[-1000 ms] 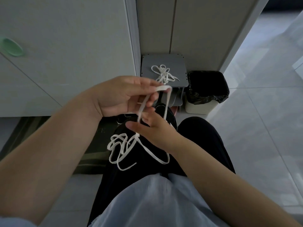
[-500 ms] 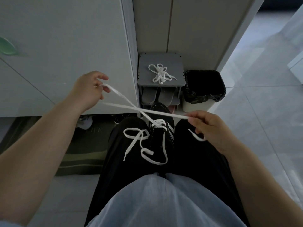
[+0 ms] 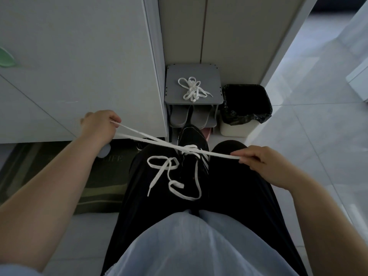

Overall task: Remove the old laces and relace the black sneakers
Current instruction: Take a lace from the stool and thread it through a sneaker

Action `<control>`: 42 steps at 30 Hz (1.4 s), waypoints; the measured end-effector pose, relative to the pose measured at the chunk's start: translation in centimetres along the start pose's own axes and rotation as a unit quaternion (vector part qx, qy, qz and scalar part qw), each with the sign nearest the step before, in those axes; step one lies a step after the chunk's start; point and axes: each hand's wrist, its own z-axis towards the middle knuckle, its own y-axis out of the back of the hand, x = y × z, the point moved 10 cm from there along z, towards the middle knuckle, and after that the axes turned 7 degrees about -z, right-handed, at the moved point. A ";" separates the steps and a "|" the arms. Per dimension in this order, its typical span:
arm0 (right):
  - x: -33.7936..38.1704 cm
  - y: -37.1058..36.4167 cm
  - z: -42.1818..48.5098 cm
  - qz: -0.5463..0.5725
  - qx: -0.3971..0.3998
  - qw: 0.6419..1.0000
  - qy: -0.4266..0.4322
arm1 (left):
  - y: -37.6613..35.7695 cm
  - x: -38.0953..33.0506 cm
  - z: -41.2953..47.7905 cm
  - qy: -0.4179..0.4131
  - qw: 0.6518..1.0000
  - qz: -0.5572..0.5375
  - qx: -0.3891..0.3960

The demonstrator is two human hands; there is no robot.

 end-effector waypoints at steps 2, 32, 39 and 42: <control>-0.6 -0.3 0.0 -0.012 0.004 1.000 -0.010 | -1.1 0.1 -0.3 0.010 0.998 0.048 0.028; 5.7 -6.9 5.5 -0.037 -0.051 0.997 -0.051 | -8.6 -10.8 -10.6 -0.218 0.960 0.026 0.173; 6.4 -9.7 6.1 -0.093 -0.016 0.992 -0.080 | -10.6 -10.8 -10.9 -0.236 0.946 0.125 0.186; 5.6 -10.0 6.4 0.004 -0.001 0.995 -0.100 | -10.9 -11.2 -10.9 -0.240 0.939 0.147 0.196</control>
